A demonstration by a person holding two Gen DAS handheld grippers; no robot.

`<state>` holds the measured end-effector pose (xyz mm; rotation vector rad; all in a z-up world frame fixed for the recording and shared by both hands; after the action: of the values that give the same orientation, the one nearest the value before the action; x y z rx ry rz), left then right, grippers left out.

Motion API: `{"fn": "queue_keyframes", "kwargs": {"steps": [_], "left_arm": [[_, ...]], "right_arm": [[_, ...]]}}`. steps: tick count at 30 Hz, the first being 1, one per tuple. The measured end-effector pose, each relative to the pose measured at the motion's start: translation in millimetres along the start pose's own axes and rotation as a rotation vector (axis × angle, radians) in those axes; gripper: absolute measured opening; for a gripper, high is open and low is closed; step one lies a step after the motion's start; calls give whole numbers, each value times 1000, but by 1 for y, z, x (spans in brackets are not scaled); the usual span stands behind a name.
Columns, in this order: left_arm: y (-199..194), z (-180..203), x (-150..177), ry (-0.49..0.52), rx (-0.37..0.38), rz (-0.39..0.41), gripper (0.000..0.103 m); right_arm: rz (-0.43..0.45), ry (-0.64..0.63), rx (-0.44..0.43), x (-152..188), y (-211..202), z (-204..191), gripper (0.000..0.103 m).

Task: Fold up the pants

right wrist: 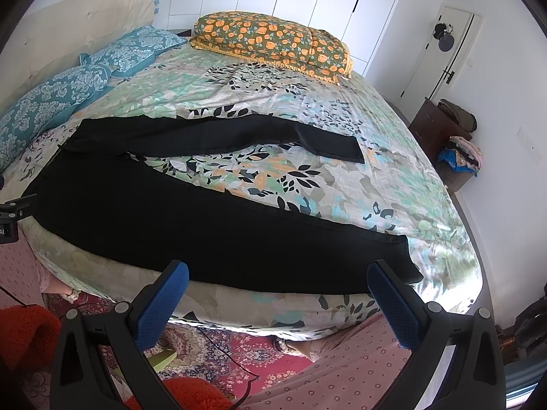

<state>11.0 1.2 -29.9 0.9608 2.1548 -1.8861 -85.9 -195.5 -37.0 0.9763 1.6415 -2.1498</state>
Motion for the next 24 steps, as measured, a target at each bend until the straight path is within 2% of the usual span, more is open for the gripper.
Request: {"fn": "queue_keyframes", "kwargs": {"steps": [15, 19, 24], "left_arm": [[2, -4, 6, -4, 1, -5, 102], [5, -4, 6, 0, 6, -14, 102], [10, -3, -6, 0, 14, 1, 102]], "right_arm": [[-3, 3, -6, 0, 1, 0, 103], [2, 12, -49, 3, 0, -3, 103], [53, -19, -154, -6, -4, -15, 103]]}}
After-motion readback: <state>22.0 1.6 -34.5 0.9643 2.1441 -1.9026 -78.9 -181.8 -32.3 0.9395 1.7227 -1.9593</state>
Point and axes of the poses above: each gripper's, at about its wrist camera, not at the fingertips, and y roughly the way its jaws point, z to its right, x to its underside, the point moved 2 cm from there along y, roughly the way its jaws point, and after that the axes turned 10 degrees about y, right-handed, at the moved point
